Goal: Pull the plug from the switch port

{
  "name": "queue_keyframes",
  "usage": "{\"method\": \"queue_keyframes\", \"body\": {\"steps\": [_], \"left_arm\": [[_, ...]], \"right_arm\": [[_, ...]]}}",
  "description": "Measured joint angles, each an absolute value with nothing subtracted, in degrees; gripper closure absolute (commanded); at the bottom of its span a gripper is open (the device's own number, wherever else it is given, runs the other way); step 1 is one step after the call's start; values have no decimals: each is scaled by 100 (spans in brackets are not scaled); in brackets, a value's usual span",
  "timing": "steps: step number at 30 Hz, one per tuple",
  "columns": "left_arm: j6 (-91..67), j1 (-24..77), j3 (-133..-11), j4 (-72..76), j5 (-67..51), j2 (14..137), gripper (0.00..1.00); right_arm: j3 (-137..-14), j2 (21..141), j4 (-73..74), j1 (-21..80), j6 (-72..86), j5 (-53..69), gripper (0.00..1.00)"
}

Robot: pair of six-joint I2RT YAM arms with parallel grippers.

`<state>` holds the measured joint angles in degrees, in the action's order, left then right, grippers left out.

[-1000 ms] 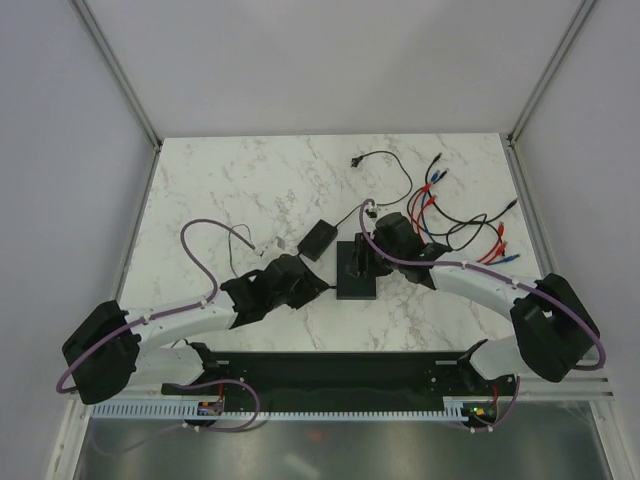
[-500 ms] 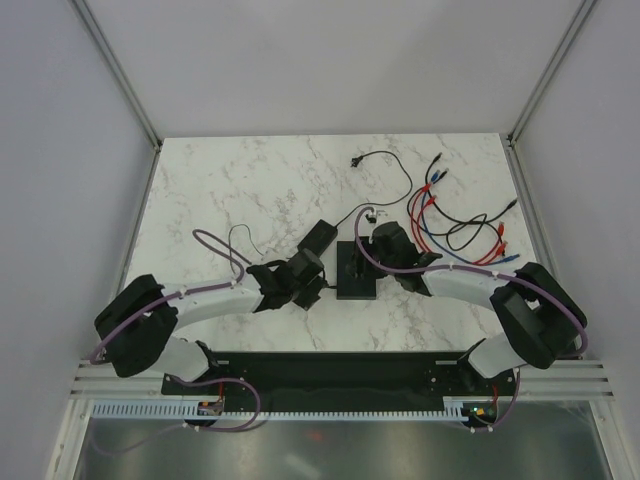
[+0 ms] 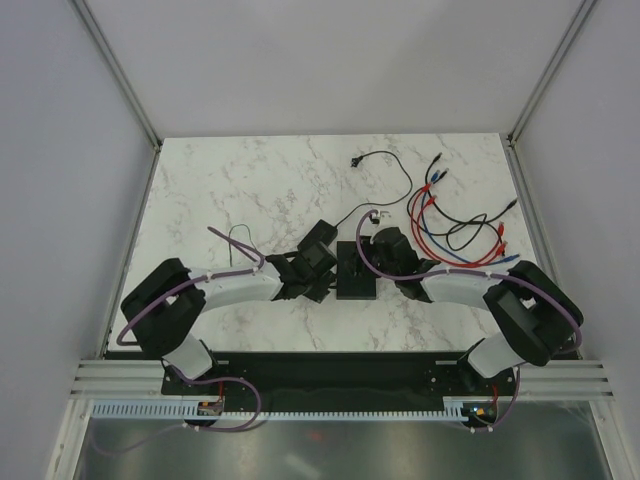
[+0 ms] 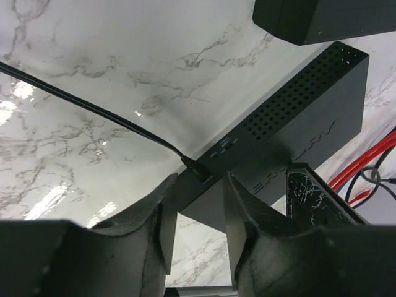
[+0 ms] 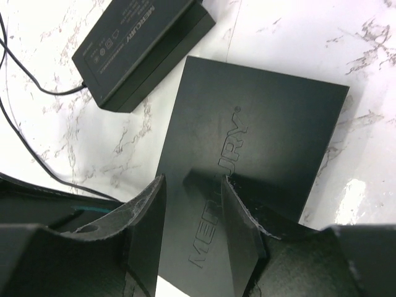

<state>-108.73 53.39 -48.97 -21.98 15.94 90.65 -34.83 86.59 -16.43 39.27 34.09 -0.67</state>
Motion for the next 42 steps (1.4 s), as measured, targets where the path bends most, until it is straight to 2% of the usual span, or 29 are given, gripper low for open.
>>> {"method": "queue_keyframes", "body": {"steps": [9,19,25,29,33,34,37,42], "left_arm": [[-11137,5339,-4960,-2250,1472,9312,63],[-11231,5336,-4954,-2169,1487,9314,80],[-11271,5332,-4912,-2099,1496,9314,82],[-11310,5332,-4823,-1984,1498,9284,77],[-11314,5332,-4729,-1929,1487,9251,60],[-11314,5334,-4709,-1929,1481,9251,58],[-11323,5332,-4674,-1931,1461,9251,57],[-11332,5308,-4687,-1894,1437,9308,67]], "right_arm": [[-3437,8718,-1839,3929,3472,-139,53],[-3441,8862,-2080,4012,3494,-174,54],[-3509,8927,-2084,4082,3487,-303,54],[-3647,9083,-2130,4152,3476,-388,54],[-3697,9142,-2150,4228,3472,-497,54],[-3712,9159,-2156,4241,3472,-517,54],[-3741,9188,-2161,4265,3472,-569,55],[-3741,9188,-2163,4292,3472,-617,55]]}}
